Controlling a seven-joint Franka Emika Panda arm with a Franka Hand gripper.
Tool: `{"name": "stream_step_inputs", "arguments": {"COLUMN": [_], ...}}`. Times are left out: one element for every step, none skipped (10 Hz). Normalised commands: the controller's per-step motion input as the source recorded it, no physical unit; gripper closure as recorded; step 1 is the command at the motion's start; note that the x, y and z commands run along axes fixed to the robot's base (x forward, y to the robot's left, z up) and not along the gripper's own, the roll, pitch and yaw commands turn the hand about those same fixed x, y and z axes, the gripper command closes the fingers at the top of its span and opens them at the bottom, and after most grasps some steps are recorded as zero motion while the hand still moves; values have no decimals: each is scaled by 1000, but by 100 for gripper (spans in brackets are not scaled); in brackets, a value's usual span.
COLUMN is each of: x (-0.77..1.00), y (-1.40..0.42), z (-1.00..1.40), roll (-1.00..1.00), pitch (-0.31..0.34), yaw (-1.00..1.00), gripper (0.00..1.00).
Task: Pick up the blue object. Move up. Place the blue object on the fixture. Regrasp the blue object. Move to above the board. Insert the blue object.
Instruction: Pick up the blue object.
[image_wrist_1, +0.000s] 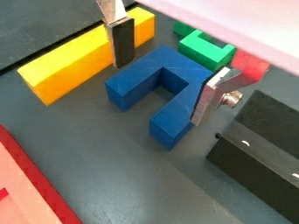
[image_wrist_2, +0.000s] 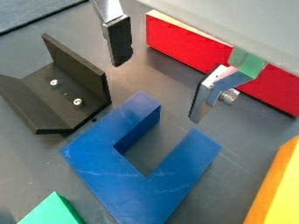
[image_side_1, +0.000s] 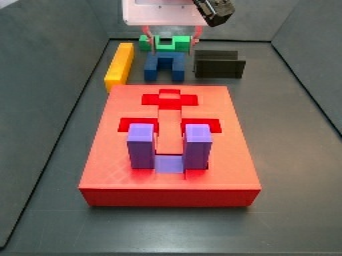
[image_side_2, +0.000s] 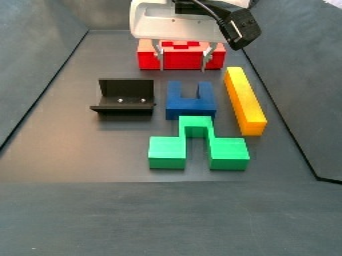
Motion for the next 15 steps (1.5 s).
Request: {"name": "stream_step_inputs", "arguments": {"x": [49,63,46,54,74,71,71,91,103,131,154,189,180,160,137], "y": [0,0,-11,-9,0,-6,-14,-9,-6,0,0,0,0,0,0], "z": [-109,-129,-137,-169,-189,-194,-197,-191,-166,-123,-91,-97,-134,-134,-137], "roll": [100,111,113,119,133,129,133,130,117,96,77,66,80,74,74], "pitch": [0,0,0,0,0,0,0,0,0,0,0,0,0,0,0], "yaw": [0,0,0,0,6,0,0,0,3,14,23,31,29,29,26], "gripper": [0,0,0,0,0,0,0,0,0,0,0,0,0,0,0]}}
